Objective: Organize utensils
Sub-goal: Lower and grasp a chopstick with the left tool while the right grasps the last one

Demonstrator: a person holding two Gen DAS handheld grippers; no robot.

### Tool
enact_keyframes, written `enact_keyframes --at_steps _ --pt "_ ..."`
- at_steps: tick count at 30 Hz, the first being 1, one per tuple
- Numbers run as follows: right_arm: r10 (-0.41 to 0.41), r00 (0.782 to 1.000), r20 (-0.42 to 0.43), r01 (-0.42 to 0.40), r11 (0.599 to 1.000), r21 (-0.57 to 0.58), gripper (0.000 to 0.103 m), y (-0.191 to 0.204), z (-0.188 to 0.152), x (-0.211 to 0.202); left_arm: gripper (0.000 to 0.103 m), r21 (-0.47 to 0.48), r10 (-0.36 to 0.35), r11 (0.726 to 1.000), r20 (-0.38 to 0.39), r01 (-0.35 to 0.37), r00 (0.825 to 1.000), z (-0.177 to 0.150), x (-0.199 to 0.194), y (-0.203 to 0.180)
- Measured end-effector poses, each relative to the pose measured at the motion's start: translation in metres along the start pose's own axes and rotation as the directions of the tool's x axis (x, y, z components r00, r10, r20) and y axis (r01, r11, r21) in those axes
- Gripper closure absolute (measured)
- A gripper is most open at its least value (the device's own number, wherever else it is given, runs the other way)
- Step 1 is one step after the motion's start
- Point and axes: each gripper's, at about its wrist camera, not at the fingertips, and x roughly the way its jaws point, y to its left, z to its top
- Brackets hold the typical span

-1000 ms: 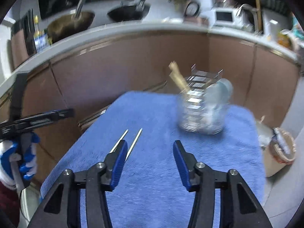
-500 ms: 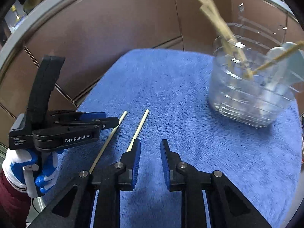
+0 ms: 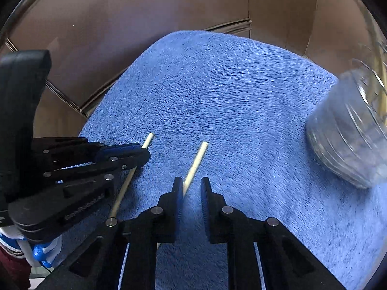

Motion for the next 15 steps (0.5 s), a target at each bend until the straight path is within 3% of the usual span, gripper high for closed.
enact_keyframes --at_steps 7,15 --pt "-0.061 0.996 -0.06 0.059 0.998 -0.034 0.09 0.011 0.007 0.018 0.098 -0.024 -0.059 0.998 0.02 0.059 0.998 -0.001 0.0 0.014" --pt "-0.068 0.997 -0.04 0.068 0.997 -0.022 0.093 0.009 0.005 0.02 0.099 -0.048 -0.079 0.996 0.044 0.081 0.996 -0.007 -0.005 0.019"
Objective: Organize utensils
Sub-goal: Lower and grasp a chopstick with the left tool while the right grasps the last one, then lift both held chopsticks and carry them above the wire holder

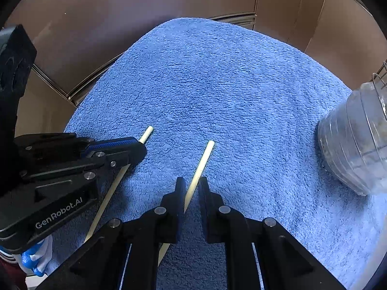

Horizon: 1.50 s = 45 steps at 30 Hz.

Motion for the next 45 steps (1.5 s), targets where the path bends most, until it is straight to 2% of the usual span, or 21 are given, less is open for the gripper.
enact_keyframes --at_steps 2,6,13,21,31,38,42,45 --pt "0.019 1.0 0.009 -0.019 1.0 0.003 0.097 -0.001 -0.001 -0.002 0.099 -0.006 0.003 1.0 0.017 -0.003 1.0 -0.001 0.0 -0.001" --pt "0.034 0.999 0.041 -0.034 0.999 -0.011 0.097 0.0 -0.013 -0.018 0.099 -0.019 0.018 1.0 0.069 -0.016 0.997 -0.003 -0.015 -0.002" --pt "0.052 0.993 0.11 -0.049 0.998 -0.03 0.097 0.004 -0.029 -0.047 0.099 -0.027 0.027 0.999 0.112 -0.024 0.993 -0.011 -0.035 -0.011" --pt "0.066 0.971 0.231 -0.065 0.998 -0.012 0.097 -0.001 -0.051 -0.09 0.099 -0.042 0.032 0.999 0.192 -0.025 0.981 -0.027 -0.067 -0.029" --pt "0.057 0.913 0.405 -0.074 0.997 0.028 0.097 -0.009 -0.102 -0.154 0.099 -0.027 0.007 1.0 0.295 0.001 0.955 -0.049 -0.114 -0.063" --pt "0.033 0.876 0.481 -0.065 0.997 0.051 0.097 -0.009 -0.135 -0.191 0.098 0.009 -0.001 1.0 0.355 -0.003 0.935 -0.073 -0.146 -0.092" --pt "0.019 0.852 0.524 -0.059 0.996 0.06 0.097 -0.009 -0.156 -0.214 0.098 0.031 0.01 0.999 0.404 -0.025 0.915 -0.091 -0.167 -0.105" --pt "0.006 0.833 0.553 -0.051 0.997 0.065 0.097 -0.006 -0.17 -0.227 0.098 0.049 0.026 0.997 0.454 -0.054 0.891 -0.107 -0.186 -0.119"
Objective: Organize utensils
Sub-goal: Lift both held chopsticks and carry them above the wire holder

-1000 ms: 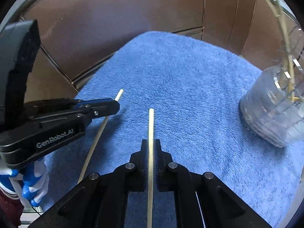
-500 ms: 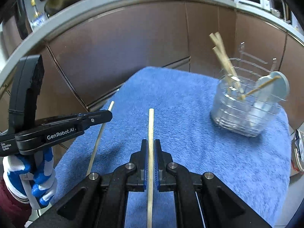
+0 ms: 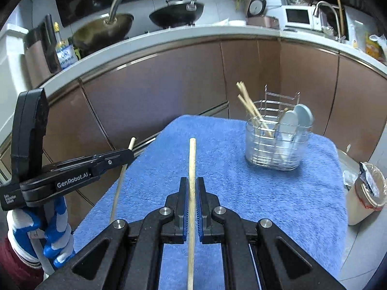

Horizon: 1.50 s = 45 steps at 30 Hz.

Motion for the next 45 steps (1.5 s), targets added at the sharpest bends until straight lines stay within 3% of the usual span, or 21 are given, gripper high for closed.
enact_keyframes --at_steps 10,25,34,45 --pt "-0.053 0.987 0.152 0.055 0.998 -0.009 0.097 0.013 -0.014 -0.067 0.098 0.101 0.034 0.994 0.176 -0.052 0.984 -0.017 -0.07 -0.042" --pt "-0.111 0.931 0.347 0.126 0.992 -0.022 0.097 0.023 -0.03 -0.146 0.098 0.212 0.032 0.971 0.351 -0.112 0.936 -0.039 -0.132 -0.096" --pt "-0.102 0.917 0.385 0.116 0.993 -0.013 0.097 0.013 -0.027 -0.145 0.098 0.223 0.037 0.965 0.4 -0.137 0.916 -0.035 -0.134 -0.106" --pt "-0.056 0.922 0.383 0.07 0.997 -0.023 0.097 -0.007 -0.008 -0.116 0.098 0.234 0.056 0.96 0.381 -0.155 0.923 -0.019 -0.097 -0.112"
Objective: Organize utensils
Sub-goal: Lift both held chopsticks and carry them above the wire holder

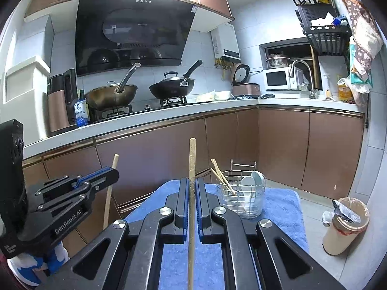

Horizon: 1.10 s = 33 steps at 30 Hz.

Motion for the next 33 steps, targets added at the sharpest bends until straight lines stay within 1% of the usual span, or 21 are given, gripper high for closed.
enact_keyframes --at_steps 4,7,12,18,22,24,29,33 --pt "0.018 1.0 0.005 -0.018 1.0 0.006 0.097 -0.012 0.006 0.015 0.098 0.008 -0.001 1.0 -0.02 0.001 1.0 0.001 0.022 -0.002" --pt "0.026 1.0 0.014 -0.026 1.0 0.008 0.097 -0.021 0.013 0.028 0.098 -0.009 -0.007 1.0 -0.032 0.007 0.999 0.006 0.04 0.0" --pt "0.032 0.998 0.056 -0.032 0.999 0.014 0.097 -0.042 0.031 0.054 0.098 -0.101 -0.045 0.994 -0.029 0.042 0.999 0.029 0.074 0.019" --pt "0.043 0.988 0.145 -0.048 0.998 0.036 0.097 -0.069 0.059 0.09 0.098 -0.206 -0.092 0.974 0.038 0.098 0.995 0.065 0.119 0.035" --pt "0.031 0.978 0.208 -0.039 0.999 0.035 0.097 -0.081 0.075 0.12 0.098 -0.254 -0.103 0.959 0.104 0.126 0.989 0.086 0.15 0.039" --pt "0.033 0.974 0.225 -0.045 0.998 0.048 0.097 -0.087 0.078 0.134 0.098 -0.281 -0.103 0.95 0.133 0.137 0.986 0.094 0.168 0.04" --pt "0.027 0.972 0.233 -0.047 0.995 0.083 0.097 -0.107 0.073 0.18 0.098 -0.325 -0.094 0.935 0.155 0.14 0.984 0.1 0.213 0.039" --pt "0.011 0.974 0.226 -0.034 0.995 0.096 0.097 -0.119 0.065 0.203 0.098 -0.323 -0.071 0.939 0.158 0.119 0.985 0.098 0.248 0.032"
